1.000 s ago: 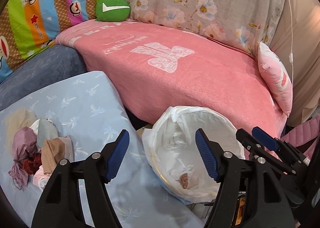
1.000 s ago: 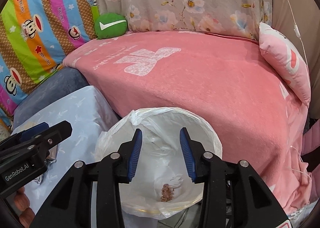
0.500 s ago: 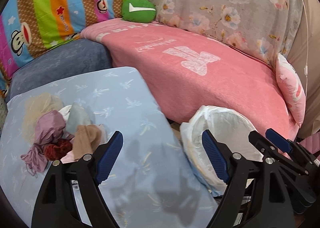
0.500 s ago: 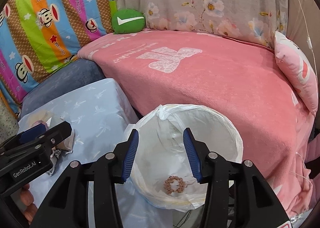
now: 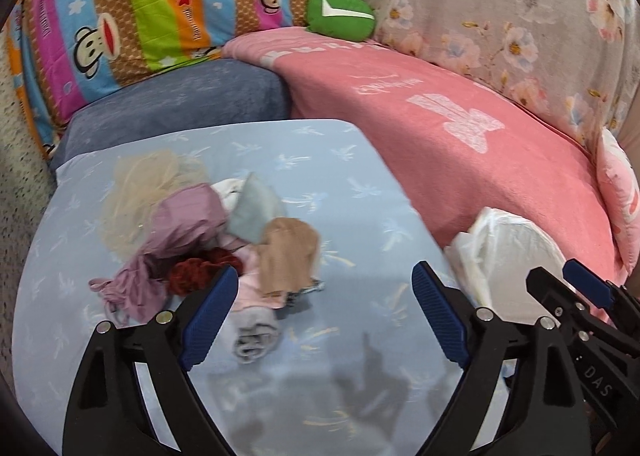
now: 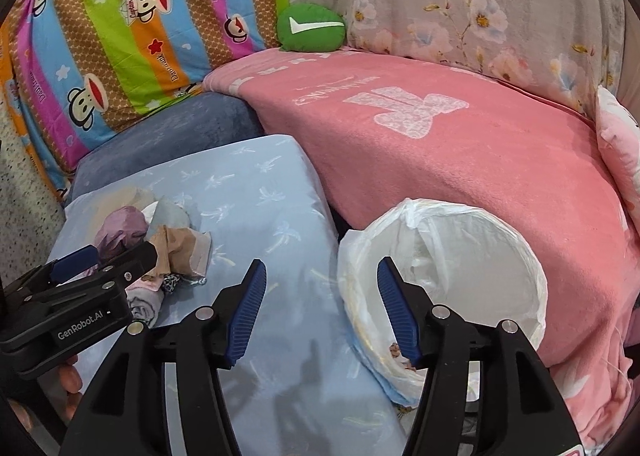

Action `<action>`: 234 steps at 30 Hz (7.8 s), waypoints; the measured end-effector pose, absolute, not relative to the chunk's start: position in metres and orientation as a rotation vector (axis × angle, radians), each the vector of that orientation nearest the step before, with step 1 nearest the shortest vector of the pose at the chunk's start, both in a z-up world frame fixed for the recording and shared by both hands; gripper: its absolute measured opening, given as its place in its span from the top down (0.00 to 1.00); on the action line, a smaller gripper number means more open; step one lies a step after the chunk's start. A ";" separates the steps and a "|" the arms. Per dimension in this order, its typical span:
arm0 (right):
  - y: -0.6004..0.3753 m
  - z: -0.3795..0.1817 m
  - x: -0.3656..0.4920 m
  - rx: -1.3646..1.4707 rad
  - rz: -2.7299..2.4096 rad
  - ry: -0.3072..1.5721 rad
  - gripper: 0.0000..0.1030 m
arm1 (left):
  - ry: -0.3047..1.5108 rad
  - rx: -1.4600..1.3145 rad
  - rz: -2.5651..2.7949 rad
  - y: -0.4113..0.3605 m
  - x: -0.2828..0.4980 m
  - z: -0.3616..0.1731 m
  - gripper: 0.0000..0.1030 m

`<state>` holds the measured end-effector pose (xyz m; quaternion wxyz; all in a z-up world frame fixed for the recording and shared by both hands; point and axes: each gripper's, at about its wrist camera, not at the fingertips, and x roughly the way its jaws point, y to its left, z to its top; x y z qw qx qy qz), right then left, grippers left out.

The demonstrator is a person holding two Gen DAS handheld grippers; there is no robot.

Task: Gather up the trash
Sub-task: 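Grasp the mauve fabric with the left gripper while the right gripper grasps the grey sock, then carry both items over the white bin and open both grippers, then move both tools back to the pile and lower toward the red scrunchie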

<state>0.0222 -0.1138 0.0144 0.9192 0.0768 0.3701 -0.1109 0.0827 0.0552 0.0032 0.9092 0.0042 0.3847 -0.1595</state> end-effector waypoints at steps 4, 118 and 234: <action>-0.091 0.008 0.030 0.147 -0.189 0.782 0.44 | 0.803 0.008 -0.269 0.079 0.089 -0.004 0.17; -0.266 0.002 -0.058 0.491 -0.424 0.636 0.78 | 0.782 0.195 -0.691 -0.107 0.045 0.020 0.34; 0.007 -0.054 0.136 0.185 0.005 0.893 0.64 | 1.065 -0.188 -0.199 0.170 0.144 -0.084 0.66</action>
